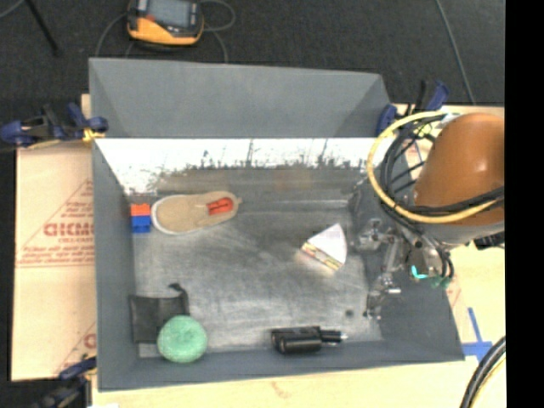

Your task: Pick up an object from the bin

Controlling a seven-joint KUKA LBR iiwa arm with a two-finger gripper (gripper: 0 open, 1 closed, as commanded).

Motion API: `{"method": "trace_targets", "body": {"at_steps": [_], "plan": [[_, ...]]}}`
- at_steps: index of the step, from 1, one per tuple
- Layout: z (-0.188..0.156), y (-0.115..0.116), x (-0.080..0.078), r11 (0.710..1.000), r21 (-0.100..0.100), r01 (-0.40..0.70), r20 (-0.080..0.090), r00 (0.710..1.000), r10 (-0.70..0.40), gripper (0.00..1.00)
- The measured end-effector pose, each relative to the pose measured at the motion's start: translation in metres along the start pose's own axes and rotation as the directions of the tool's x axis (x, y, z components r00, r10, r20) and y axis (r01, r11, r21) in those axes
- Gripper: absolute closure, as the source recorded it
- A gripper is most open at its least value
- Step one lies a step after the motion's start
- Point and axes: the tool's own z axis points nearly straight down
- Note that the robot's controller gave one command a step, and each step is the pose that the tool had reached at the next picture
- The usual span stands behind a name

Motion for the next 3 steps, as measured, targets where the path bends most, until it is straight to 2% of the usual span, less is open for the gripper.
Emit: {"method": "trace_targets", "body": {"at_steps": [1,2,3], "plan": [[-0.004,0.000,-0.002,1.000,0.001,0.005,0.008,1.000,-0.005,1.00],[-0.004,0.000,-0.002,1.000,0.001,0.005,0.008,1.000,-0.005,1.00],[0.039,-0.009,-0.011,0.993,0.003,0.116,0.011,0.993,-0.116,1.00]]}}
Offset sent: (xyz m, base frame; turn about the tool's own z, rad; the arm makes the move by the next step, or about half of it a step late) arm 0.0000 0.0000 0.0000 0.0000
